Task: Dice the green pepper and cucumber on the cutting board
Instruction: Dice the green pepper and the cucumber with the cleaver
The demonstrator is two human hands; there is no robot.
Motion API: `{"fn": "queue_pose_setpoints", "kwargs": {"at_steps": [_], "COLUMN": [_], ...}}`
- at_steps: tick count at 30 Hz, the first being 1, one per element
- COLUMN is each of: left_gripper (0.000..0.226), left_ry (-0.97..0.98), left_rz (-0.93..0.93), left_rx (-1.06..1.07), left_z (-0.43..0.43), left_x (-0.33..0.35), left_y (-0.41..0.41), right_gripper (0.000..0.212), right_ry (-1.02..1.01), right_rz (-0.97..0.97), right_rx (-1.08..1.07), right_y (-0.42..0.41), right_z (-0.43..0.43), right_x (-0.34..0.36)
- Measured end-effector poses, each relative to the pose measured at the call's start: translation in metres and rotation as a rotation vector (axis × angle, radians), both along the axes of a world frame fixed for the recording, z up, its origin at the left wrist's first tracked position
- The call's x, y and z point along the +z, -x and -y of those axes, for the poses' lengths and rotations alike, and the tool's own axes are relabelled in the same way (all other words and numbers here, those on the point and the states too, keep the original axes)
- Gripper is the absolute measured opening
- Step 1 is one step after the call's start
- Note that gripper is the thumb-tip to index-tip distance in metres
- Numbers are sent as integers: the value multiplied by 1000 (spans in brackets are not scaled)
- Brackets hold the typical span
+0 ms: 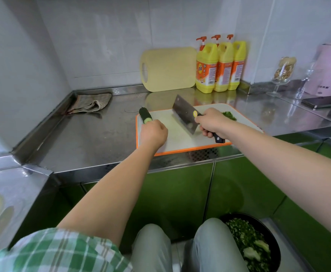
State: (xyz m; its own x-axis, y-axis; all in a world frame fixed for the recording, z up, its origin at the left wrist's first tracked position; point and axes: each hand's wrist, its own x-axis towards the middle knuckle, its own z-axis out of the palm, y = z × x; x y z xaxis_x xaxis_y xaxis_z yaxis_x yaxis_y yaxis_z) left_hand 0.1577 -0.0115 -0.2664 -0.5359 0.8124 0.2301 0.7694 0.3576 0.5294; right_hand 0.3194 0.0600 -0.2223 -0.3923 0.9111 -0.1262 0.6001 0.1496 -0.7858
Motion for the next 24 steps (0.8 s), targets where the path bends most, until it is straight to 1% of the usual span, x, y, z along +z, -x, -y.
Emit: {"fn": "queue_pose_setpoints", "kwargs": {"at_steps": [2,5,8,9,11,12,15,18,19,20,22,23,24], "left_gripper": [28,31,33,32,35,39,53,66,65,58,39,32,30], "left_ry": [-25,-9,-7,-17,-47,-63,-54,80,136,173,173,156,135], "left_rz": [-18,-29,-19,3,49,58,16,12,4,-16,-63,-60,-20], "left_rx": [41,107,161,181,229,248,310,325,308,285,241,225,210], "left_z": [-5,-16,-28,-33,-42,-47,-59,-73,-77,-80,-82,-81,-80], "left_x": [-2,-5,-5,-4,0,2,8,7,5,2,1,3,5], "left_y": [11,31,46,49,55,57,64,76,79,81,81,79,76], "right_gripper": [27,24,29,27,11,5,11,3,2,2,2,2,5], "right_ry": [-36,-50,-44,-56,-158,-206,-200,-152,-152,-158,-167,-171,-170], "right_rz": [153,369,569,614,680,693,705,695,687,679,661,656,653], "right_rx": [52,104,119,135,167,176,204,230,233,234,231,231,230], "right_y": [13,26,34,38,45,48,50,47,46,45,45,44,45], "right_z": [0,-3,-12,-14,-16,-17,-24,-29,-30,-31,-32,-33,-34], "right_x": [2,8,15,17,19,19,18,20,20,20,17,16,15]}}
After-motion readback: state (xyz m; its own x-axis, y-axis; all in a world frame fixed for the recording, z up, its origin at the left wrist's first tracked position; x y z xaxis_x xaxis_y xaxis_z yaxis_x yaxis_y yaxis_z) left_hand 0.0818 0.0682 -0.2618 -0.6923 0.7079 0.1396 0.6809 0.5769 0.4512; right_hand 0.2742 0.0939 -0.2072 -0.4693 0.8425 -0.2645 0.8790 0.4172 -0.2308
